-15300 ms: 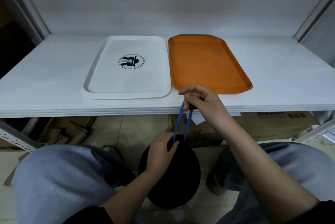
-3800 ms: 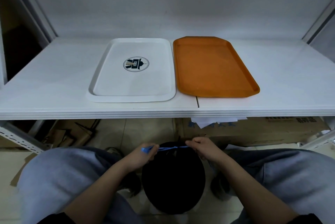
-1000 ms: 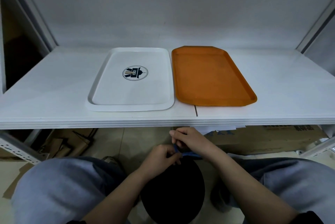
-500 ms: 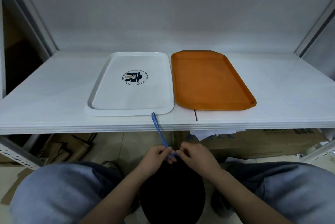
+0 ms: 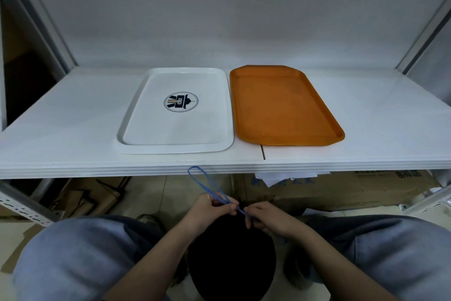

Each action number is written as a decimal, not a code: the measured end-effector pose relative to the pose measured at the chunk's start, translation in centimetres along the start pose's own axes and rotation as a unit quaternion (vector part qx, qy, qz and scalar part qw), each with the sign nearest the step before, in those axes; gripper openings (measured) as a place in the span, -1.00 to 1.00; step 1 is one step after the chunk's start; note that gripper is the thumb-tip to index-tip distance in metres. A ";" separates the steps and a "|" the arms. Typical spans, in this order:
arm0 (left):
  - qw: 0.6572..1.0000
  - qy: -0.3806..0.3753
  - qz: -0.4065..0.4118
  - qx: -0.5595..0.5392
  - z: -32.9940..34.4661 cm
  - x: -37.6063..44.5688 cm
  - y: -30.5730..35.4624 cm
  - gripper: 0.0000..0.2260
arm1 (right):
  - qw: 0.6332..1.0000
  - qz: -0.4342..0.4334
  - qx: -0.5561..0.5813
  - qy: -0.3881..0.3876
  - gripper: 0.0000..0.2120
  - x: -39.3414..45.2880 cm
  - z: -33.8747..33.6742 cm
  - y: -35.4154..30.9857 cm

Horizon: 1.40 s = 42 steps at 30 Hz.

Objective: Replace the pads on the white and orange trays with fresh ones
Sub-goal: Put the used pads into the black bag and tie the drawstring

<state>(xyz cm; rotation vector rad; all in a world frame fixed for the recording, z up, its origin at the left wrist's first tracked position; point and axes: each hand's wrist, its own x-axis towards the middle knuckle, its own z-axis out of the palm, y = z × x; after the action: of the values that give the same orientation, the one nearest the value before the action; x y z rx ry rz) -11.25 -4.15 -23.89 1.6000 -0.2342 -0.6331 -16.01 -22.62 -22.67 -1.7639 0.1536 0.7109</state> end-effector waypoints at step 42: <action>0.932 0.068 0.155 0.321 -0.3 0.5 -1.2 -0.93 | 0.992 -0.083 -0.005 0.091 -0.82 1.3 1.3 -0.9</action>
<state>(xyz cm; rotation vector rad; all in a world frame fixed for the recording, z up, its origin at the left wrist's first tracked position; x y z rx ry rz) -10.98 -4.00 -25.18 2.1623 -0.6253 -0.1963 -15.06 -20.80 -22.85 -1.8263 0.1250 0.4326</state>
